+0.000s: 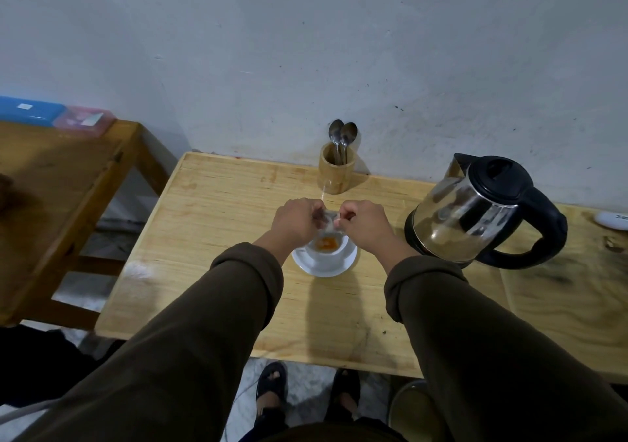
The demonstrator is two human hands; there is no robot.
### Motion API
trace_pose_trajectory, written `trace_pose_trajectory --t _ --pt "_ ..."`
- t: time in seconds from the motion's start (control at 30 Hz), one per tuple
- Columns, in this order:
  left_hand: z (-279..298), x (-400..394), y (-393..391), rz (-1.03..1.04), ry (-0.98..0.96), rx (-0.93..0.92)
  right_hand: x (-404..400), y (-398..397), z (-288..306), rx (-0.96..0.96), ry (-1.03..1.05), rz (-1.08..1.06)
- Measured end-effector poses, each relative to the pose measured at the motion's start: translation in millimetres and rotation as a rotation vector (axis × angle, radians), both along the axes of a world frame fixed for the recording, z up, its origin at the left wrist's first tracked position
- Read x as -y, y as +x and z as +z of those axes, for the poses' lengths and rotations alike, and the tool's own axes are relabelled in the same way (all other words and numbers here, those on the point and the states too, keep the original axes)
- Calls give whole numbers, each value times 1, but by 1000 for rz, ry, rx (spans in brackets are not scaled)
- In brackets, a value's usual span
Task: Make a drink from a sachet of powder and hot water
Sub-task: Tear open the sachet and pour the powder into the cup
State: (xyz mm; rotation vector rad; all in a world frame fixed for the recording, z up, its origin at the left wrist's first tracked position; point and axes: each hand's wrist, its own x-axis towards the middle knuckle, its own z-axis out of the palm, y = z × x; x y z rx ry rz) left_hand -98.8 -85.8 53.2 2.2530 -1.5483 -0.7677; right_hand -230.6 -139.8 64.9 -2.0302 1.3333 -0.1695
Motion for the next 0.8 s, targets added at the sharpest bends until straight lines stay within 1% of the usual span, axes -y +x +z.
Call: trace_pose_trajectory --t 0.17,0.3,0.47,0.6,0.8 --pt "1 0 -2 22 -18 47 -1 2 2 8 2 20" --pt "0 -1 -3 56 -49 -24 -2 3 4 -26 -36 34" --pt "-4 0 -3 48 -82 -86 0 2 4 -50 -51 50" --pt "-6 1 -3 81 -97 -188 0 3 3 -86 -57 61" --pt "-11 3 0 161 -92 -208 -1 7 2 -93 -48 39"
